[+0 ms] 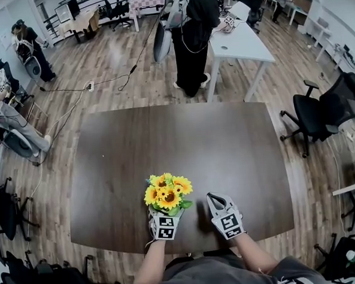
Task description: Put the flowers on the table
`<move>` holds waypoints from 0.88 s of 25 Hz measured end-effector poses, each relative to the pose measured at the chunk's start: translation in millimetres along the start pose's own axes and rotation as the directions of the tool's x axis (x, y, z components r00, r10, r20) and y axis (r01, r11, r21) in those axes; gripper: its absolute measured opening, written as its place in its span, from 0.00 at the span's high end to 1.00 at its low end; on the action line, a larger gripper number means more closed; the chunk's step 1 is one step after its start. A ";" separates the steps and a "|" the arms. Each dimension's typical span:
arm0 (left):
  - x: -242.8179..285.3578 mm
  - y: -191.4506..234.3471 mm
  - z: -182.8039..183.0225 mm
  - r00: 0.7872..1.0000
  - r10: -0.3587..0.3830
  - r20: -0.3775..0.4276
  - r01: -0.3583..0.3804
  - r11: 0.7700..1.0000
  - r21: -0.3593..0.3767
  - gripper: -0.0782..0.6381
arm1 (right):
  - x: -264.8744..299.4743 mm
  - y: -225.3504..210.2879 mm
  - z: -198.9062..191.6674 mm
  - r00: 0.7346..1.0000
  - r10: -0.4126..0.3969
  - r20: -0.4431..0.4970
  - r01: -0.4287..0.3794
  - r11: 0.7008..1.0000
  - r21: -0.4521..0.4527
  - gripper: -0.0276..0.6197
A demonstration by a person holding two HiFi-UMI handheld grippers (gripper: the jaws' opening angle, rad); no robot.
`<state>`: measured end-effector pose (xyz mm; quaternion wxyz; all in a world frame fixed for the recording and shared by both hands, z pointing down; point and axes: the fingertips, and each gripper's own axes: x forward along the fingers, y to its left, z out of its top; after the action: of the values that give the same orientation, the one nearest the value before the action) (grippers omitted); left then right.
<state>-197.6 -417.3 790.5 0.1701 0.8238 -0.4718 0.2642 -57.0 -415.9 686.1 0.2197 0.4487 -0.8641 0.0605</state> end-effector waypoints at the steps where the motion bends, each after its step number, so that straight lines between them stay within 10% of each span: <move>1: 1.4 0.4 -2.1 1.000 0.005 0.000 -0.005 1.000 0.004 0.13 | 0.0 1.0 -1.5 1.000 0.005 -0.014 -0.005 1.000 0.001 0.92; 22: 14.6 4.9 -11.6 0.999 0.042 -0.009 -0.042 0.999 0.018 0.13 | 8.4 -1.3 -1.1 1.000 0.022 -0.004 -0.022 1.000 -0.016 0.92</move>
<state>-199.0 -423.6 808.7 0.1595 0.8139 -0.4857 0.2760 -59.9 -422.6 690.6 0.2243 0.4374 -0.8690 0.0570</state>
